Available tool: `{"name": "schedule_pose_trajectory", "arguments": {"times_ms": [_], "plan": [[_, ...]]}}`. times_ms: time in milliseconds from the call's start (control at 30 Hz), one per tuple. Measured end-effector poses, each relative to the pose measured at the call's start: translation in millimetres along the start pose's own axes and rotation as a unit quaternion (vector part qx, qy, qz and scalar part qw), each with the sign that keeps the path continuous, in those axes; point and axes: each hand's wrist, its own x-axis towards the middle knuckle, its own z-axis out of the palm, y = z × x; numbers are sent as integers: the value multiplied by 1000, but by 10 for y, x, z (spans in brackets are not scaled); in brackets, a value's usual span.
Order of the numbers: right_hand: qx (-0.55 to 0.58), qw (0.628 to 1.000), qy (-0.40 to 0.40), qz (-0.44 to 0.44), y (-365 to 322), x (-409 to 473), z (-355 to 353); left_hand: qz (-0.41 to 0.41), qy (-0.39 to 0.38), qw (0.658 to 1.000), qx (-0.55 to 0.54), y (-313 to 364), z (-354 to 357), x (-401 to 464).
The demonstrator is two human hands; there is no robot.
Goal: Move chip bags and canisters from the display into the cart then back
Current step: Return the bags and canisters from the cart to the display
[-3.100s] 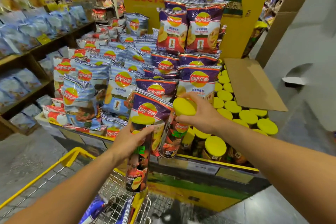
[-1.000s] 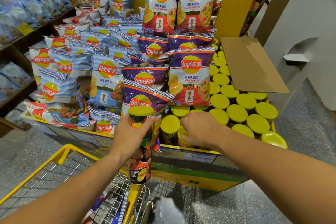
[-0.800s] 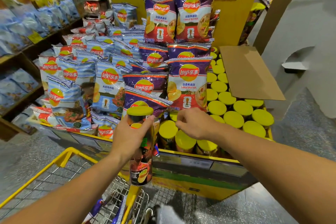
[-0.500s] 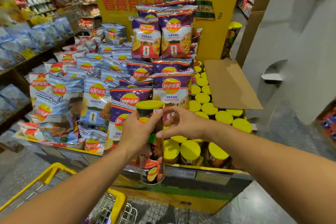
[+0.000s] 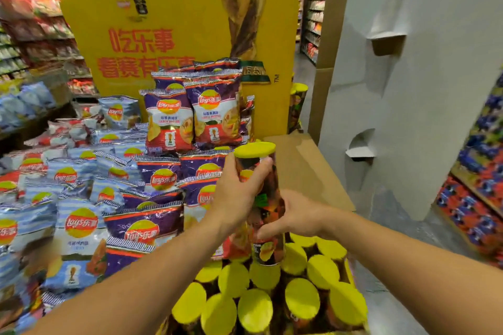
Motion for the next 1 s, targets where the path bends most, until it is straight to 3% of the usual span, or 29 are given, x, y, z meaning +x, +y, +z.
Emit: {"name": "schedule_pose_trajectory", "arguments": {"times_ms": [167, 300, 400, 633, 767, 1000], "plan": [[14, 993, 114, -6, 70, 413, -565, -36, -164, 981, 95, -153, 227, 698], [16, 985, 168, 27, 252, 757, -905, -26, -179, 978, 104, -190, 371, 1197], [-15, 984, 161, 69, 393, 1047, -1186, -28, -183, 978, 93, -207, 537, 1618], [-40, 986, 153, 48, 623, 2100, -1847, -80, -88, 980, 163, -670, 948, 2612], [-71, 986, 142, 48, 759, 2831, -2104, -157, -52, 956, 244, -1006, 1098, 3199], [-126, 971, 190, 72, 1033, 3803, -2212, -197, 37, 923, 328, -1382, 1241, 3846]]}}
